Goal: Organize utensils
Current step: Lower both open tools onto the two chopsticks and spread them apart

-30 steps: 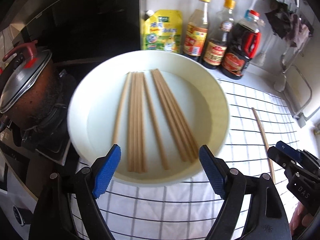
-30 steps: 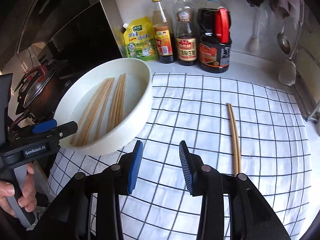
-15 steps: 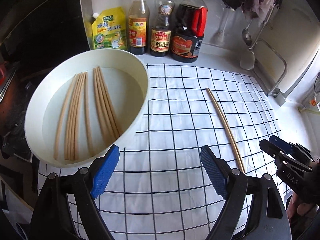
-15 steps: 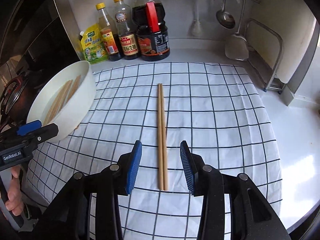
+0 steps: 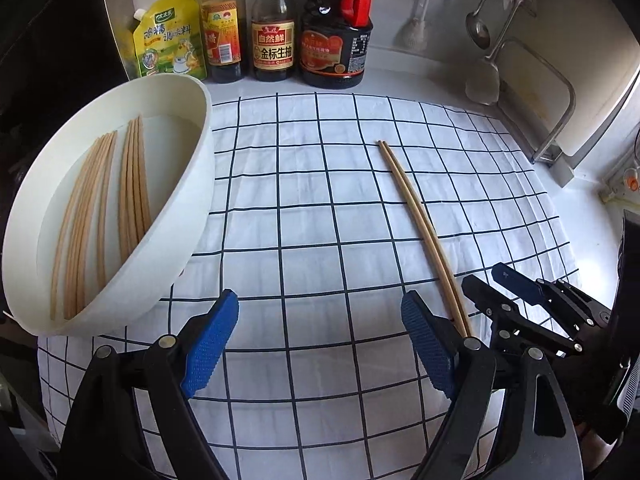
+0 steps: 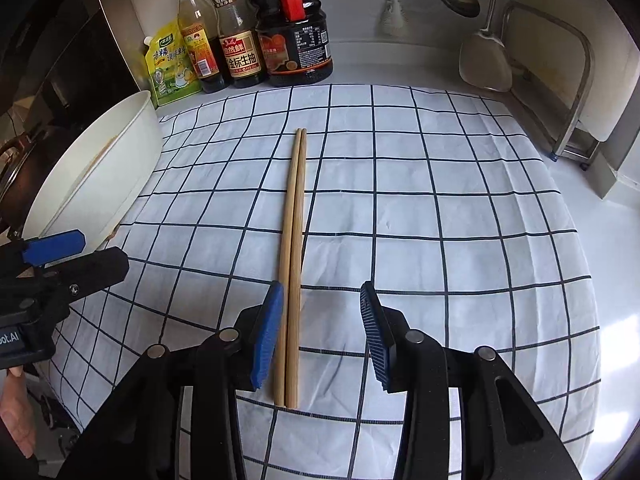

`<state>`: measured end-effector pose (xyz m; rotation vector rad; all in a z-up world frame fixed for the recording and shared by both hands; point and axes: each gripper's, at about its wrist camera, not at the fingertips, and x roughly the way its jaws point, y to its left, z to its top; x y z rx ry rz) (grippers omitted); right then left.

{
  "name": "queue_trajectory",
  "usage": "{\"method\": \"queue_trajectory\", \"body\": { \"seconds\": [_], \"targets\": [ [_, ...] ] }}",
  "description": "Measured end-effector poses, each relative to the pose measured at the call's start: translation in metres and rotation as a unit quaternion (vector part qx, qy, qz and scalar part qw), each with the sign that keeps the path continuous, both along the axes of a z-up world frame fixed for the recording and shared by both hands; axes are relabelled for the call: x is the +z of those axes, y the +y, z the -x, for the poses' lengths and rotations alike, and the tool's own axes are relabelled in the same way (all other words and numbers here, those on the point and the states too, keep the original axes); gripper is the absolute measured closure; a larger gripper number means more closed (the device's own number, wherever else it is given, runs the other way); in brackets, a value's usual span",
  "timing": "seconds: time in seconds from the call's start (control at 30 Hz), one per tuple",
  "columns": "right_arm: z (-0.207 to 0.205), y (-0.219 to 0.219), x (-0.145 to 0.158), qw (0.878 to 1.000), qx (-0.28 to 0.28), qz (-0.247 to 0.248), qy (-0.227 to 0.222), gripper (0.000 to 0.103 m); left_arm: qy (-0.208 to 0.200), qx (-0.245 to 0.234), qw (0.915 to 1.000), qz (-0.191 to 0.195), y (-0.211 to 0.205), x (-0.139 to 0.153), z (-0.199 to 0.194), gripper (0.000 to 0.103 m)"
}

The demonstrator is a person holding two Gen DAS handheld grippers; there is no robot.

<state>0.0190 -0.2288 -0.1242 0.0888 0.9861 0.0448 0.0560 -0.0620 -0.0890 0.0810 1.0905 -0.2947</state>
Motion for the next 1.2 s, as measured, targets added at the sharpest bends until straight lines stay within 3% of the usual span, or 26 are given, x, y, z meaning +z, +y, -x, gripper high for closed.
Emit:
{"method": "queue_trajectory", "body": {
  "seconds": [0.67, 0.73, 0.93, 1.0, 1.2],
  "targets": [
    [-0.005, 0.024, -0.016, 0.996, 0.068, 0.062, -0.005, 0.064, 0.007, 0.034, 0.9993, -0.013, -0.007, -0.020, -0.003, 0.021],
    [-0.004, 0.027, -0.016, 0.995, 0.077, 0.068, -0.011, 0.060, 0.007, 0.034, 0.9993, -0.015, -0.009, -0.023, -0.003, 0.021],
    [-0.004, 0.012, -0.018, 0.996, 0.058, 0.069, -0.025, 0.059, 0.008, 0.033, 0.9992, -0.021, -0.019, -0.030, -0.005, 0.021],
    [-0.003, 0.006, -0.018, 0.996, 0.055, 0.061, -0.029, 0.064, 0.007, 0.029, 0.9993, -0.022, -0.024, -0.032, -0.005, 0.021],
    [0.000, -0.010, -0.017, 0.997, 0.043, 0.047, -0.034, 0.092, 0.006, 0.016, 0.9995, -0.025, -0.041, -0.036, -0.005, 0.021]
  ]
}}
